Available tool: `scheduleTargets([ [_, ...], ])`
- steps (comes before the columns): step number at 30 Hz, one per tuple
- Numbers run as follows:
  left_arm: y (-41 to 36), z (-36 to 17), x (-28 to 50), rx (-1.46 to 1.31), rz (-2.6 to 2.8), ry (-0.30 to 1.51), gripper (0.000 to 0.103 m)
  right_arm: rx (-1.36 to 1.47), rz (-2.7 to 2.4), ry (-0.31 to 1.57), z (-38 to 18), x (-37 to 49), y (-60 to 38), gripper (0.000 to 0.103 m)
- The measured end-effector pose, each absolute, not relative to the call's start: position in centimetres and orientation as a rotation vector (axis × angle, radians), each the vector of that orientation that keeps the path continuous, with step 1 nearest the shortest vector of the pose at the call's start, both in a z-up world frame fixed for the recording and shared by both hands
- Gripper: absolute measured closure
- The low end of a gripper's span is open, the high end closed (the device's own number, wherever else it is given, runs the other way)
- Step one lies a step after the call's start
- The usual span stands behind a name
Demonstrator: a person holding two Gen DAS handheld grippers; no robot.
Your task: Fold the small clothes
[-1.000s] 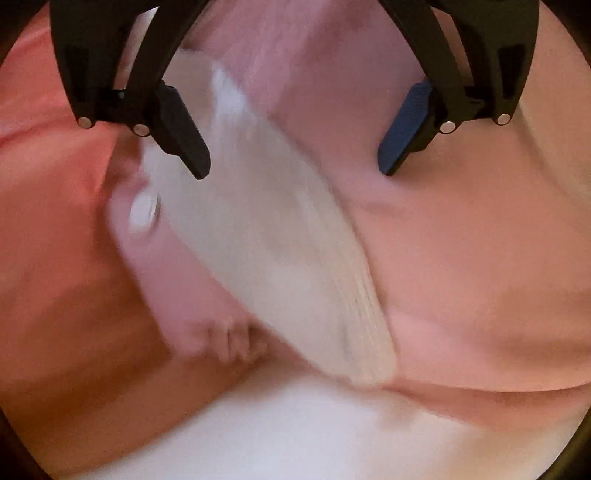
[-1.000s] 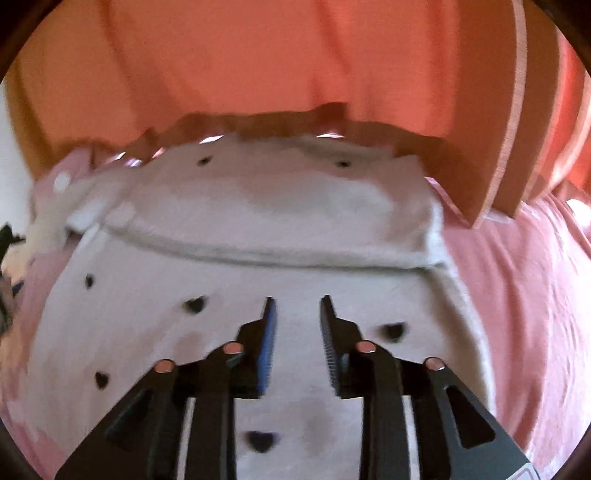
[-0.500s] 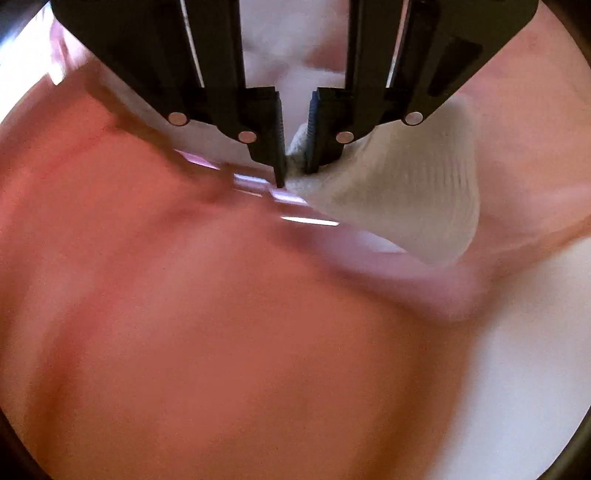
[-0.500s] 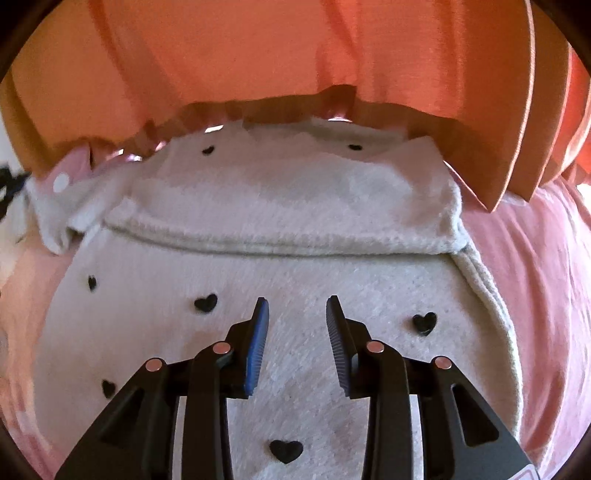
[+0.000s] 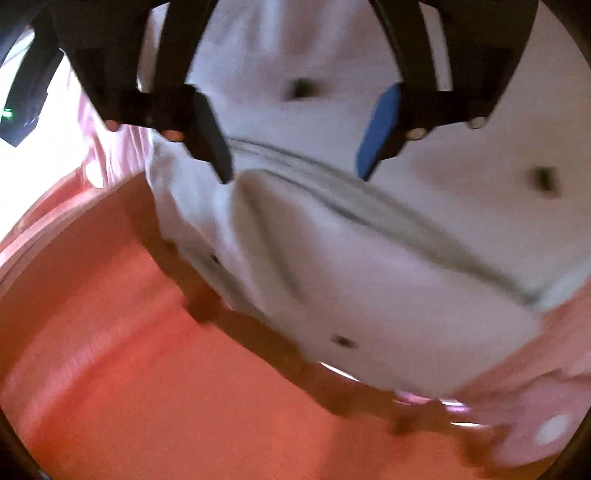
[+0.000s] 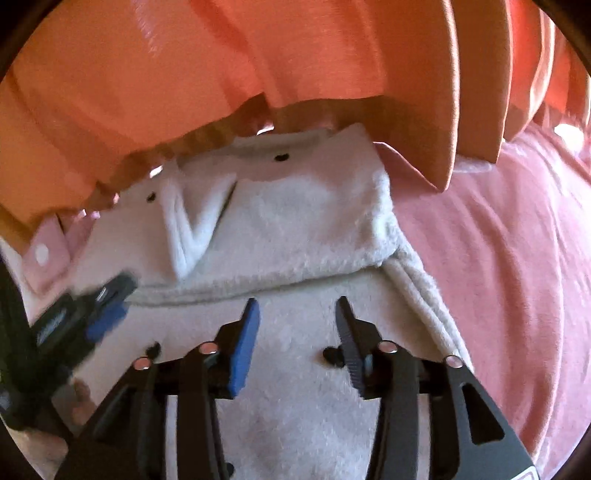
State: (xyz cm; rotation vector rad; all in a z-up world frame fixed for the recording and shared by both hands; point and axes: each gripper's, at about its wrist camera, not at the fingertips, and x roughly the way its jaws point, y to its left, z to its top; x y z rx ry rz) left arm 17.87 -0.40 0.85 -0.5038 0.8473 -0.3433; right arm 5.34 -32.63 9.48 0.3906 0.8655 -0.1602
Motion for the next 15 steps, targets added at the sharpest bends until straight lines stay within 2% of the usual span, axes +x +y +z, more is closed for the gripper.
scheduleTargets([
  [2, 3.7, 1.2, 18.0, -0.564, -0.236, 0.804, 0.021, 0.401, -0.15, 0.867, 9.4, 6.1, -32.4, 0.056],
  [6, 9.7, 1.4, 20.4, -0.722, -0.132, 0.797, 0.021, 0.266, -0.106, 0.814, 10.8, 8.9, -28.6, 0.055],
  [10, 10.6, 0.0, 22.3, -0.733, -0.102, 0.83, 0.023, 0.108, -0.059, 0.786, 11.2, 13.2, -24.2, 0.047],
  [14, 12.5, -1.7, 23.8, -0.715, -0.098, 0.867, 0.047, 0.026, -0.07, 0.838, 9.2, 18.6, -21.5, 0.047],
  [15, 12.5, -1.6, 23.8, -0.695, -0.093, 0.871, 0.051, 0.009, -0.067, 0.866, 8.3, 20.0, -21.0, 0.052],
])
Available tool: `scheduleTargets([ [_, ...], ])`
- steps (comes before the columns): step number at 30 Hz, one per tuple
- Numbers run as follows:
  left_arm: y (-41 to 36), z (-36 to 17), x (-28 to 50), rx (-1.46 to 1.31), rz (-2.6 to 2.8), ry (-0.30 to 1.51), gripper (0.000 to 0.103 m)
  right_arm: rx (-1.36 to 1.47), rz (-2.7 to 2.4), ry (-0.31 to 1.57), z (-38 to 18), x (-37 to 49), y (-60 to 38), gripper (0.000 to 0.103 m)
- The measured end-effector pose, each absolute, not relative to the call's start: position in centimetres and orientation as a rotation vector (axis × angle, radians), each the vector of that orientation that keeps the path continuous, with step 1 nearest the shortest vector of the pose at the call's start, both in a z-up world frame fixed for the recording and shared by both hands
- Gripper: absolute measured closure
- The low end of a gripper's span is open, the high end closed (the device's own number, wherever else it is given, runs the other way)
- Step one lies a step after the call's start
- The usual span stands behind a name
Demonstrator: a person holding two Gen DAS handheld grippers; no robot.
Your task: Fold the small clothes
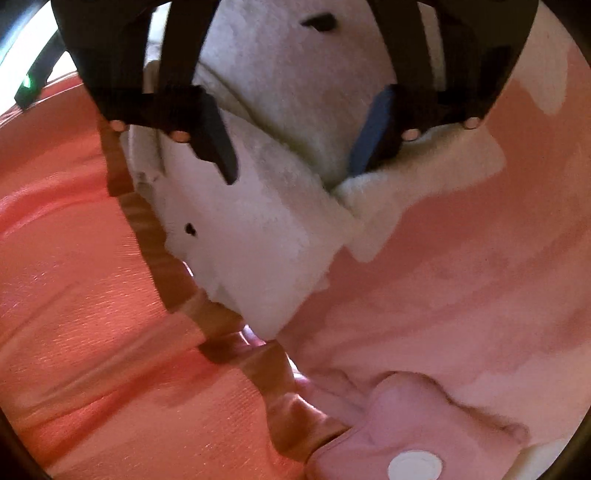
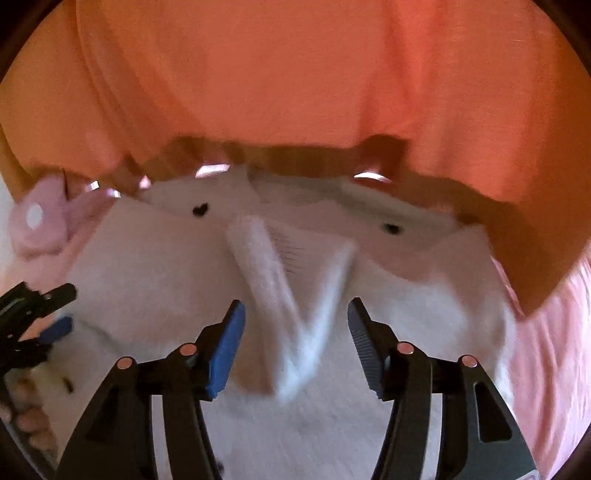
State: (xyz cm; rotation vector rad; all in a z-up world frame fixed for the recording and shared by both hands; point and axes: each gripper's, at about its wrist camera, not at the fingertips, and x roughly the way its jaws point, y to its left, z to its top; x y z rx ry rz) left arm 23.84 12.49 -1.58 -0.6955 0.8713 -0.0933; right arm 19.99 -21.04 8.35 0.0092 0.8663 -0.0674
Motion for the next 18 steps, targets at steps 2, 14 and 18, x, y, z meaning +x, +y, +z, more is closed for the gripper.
scheduleTargets([
  [2, 12.4, -1.6, 24.3, -0.637, -0.076, 0.891, 0.066, 0.007, -0.064, 0.881, 7.9, 21.0, -21.2, 0.097],
  [14, 11.0, -0.9, 23.9, -0.564, -0.035, 0.902, 0.073, 0.555, -0.17, 0.849, 4.6, 12.1, -37.9, 0.096],
  [18, 10.8, -0.7, 23.9, -0.578, -0.027, 0.896, 0.072, 0.52, -0.162, 0.813, 5.9, 12.3, -37.5, 0.077],
])
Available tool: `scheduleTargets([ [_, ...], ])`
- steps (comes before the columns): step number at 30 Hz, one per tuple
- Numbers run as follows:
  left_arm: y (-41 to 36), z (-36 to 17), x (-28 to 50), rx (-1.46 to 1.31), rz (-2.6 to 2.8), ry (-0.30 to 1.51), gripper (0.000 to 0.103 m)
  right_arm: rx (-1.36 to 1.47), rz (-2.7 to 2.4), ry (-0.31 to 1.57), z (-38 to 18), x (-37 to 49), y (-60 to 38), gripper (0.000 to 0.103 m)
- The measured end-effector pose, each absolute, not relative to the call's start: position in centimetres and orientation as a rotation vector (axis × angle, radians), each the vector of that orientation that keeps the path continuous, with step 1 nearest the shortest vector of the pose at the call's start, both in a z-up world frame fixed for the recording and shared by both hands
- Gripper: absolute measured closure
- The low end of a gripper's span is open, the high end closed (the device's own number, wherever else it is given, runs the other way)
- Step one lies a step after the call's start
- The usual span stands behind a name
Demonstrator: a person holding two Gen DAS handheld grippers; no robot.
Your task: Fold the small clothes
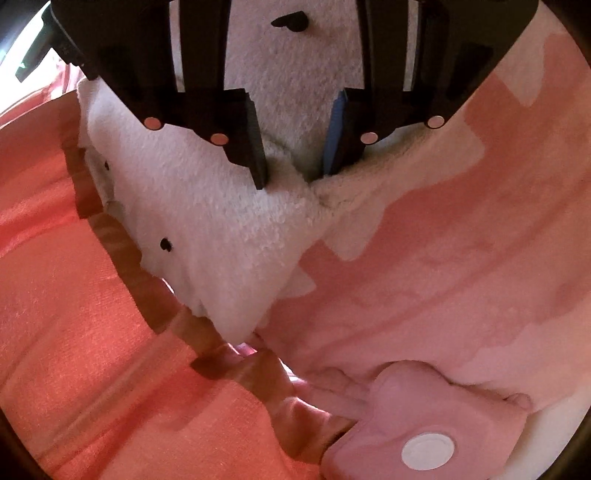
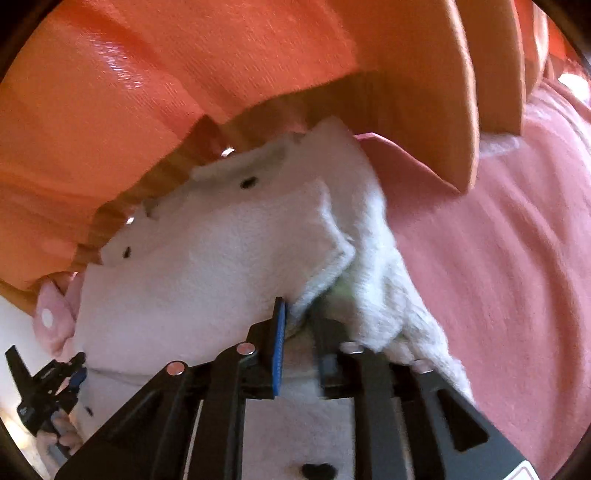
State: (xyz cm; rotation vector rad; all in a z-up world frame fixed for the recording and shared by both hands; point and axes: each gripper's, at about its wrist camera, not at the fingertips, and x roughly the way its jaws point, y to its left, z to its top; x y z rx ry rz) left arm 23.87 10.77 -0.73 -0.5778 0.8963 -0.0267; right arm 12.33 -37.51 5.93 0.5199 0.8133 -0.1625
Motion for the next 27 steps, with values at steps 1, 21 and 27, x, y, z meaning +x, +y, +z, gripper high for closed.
scheduleTargets([
  [1, 10.9, -0.7, 23.8, -0.593, -0.028, 0.896, 0.072, 0.501, -0.175, 0.802, 6.2, 12.3, -37.5, 0.066],
  [21, 11.6, -1.0, 23.0, -0.506, 0.088, 0.862, 0.1, 0.507, -0.126, 0.729, 7.8, 11.6, -39.7, 0.099],
  [27, 10.8, -1.0, 23.2, -0.439, 0.095, 0.858, 0.1, 0.46, -0.179, 0.842, 3.4, 12.2, -40.4, 0.102],
])
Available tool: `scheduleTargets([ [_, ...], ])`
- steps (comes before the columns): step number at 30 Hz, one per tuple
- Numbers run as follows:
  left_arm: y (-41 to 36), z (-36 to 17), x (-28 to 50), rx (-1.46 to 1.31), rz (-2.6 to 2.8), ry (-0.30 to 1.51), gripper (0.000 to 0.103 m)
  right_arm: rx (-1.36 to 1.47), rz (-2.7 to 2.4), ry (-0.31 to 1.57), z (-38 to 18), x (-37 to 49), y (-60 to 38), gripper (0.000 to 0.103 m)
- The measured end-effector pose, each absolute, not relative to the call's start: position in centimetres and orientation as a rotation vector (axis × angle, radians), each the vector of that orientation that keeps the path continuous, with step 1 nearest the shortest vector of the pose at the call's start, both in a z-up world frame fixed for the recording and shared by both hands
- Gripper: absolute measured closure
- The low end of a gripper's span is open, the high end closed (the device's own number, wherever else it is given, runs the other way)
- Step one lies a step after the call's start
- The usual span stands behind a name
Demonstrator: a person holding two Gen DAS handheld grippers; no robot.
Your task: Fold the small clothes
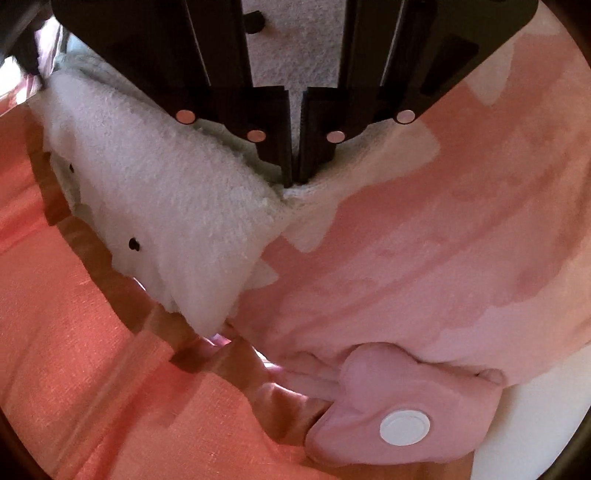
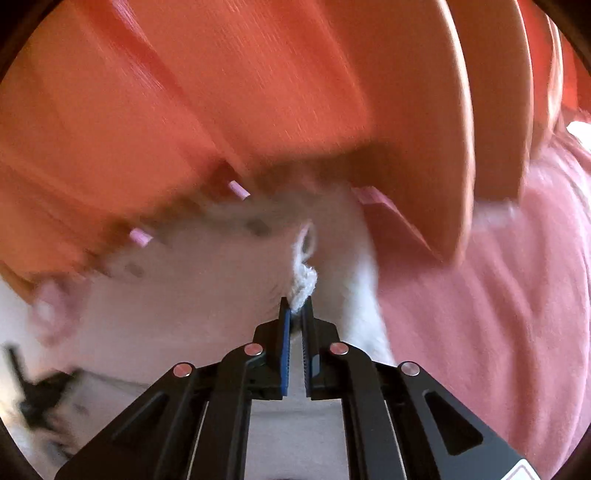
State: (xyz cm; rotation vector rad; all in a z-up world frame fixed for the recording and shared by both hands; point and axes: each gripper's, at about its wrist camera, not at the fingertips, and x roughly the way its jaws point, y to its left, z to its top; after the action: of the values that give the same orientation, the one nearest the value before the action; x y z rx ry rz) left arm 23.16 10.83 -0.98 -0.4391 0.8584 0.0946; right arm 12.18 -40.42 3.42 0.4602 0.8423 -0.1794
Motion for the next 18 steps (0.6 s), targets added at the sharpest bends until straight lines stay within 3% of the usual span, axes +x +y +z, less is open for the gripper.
scheduleTargets([
  [3, 11.0, -0.9, 23.3, -0.442, 0.087, 0.867, 0.1, 0.471, -0.185, 0.841, 5.0, 11.8, -40.7, 0.1],
  [6, 11.0, -0.3, 22.9, -0.459, 0.055, 0.884, 0.098, 0.383, -0.312, 0.789, 9.2, 9.4, -40.1, 0.078],
  [7, 11.1, 0.2, 22.5, -0.461, 0.033, 0.899, 0.089, 0.366, -0.327, 0.796, 9.9, 8.7, -40.0, 0.072],
  [8, 11.2, 0.5, 21.9, -0.462, 0.021, 0.907, 0.071, 0.358, -0.321, 0.806, 10.4, 7.7, -40.0, 0.069],
  [10, 11.7, 1.5, 20.3, -0.471, 0.012, 0.92, 0.046, 0.353, -0.27, 0.84, 11.0, 4.3, -39.8, 0.048],
  [11, 12.1, 2.1, 18.8, -0.469, -0.005, 0.924, 0.039, 0.346, -0.241, 0.87, 10.6, 1.9, -39.6, 0.045],
  [14, 13.3, 2.6, 14.5, -0.407, -0.056, 0.991, 0.026, 0.368, -0.186, 0.984, 8.9, -3.8, -39.7, 0.042],
  [18, 15.2, 1.4, 8.5, -0.373, -0.116, 1.093, 0.025, 0.504, -0.055, 1.211, 4.8, -9.6, -39.8, 0.042],
])
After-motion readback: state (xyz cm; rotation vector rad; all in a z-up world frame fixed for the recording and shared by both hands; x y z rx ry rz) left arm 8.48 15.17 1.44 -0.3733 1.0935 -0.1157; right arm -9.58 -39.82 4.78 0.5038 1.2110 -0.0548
